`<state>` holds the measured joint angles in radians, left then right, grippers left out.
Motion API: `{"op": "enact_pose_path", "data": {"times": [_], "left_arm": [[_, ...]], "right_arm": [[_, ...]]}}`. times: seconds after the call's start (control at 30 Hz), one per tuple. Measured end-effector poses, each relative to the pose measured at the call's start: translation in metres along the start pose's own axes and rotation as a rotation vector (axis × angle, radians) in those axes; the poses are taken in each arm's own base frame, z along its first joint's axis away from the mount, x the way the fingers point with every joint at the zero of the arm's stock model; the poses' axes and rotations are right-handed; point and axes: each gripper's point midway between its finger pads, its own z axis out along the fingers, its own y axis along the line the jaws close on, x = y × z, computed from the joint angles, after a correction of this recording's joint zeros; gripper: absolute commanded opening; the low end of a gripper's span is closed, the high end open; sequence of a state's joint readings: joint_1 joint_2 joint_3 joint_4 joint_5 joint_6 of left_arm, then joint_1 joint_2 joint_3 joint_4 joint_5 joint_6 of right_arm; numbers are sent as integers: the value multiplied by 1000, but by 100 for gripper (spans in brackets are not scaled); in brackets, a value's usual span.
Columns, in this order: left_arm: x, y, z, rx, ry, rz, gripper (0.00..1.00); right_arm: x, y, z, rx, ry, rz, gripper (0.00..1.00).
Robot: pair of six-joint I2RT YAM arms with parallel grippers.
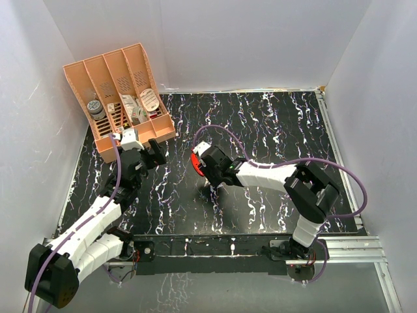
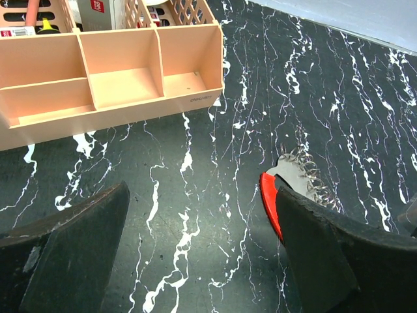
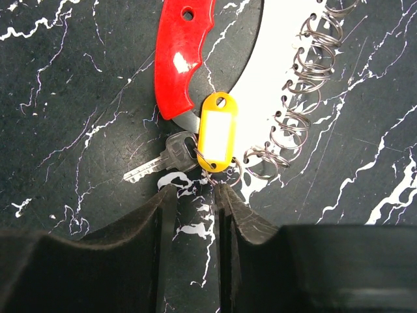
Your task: Remove the keys from the keyring
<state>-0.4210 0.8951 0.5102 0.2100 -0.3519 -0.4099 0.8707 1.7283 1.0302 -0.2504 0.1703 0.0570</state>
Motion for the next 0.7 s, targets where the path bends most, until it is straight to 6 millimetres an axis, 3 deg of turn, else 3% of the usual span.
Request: {"op": "enact_pose_path", "data": {"times": [0.27, 0.53, 0.7], "left_arm": [[1, 0, 0, 0, 1, -2, 93], [1, 0, 0, 0, 1, -2, 93], [0, 0, 0, 0, 0, -2, 93]], "right_arm": [[0, -2, 1, 9, 1, -8, 28], [1, -2, 16, 22, 5, -17, 29], [-8, -2, 16, 24, -16, -24, 29]]}}
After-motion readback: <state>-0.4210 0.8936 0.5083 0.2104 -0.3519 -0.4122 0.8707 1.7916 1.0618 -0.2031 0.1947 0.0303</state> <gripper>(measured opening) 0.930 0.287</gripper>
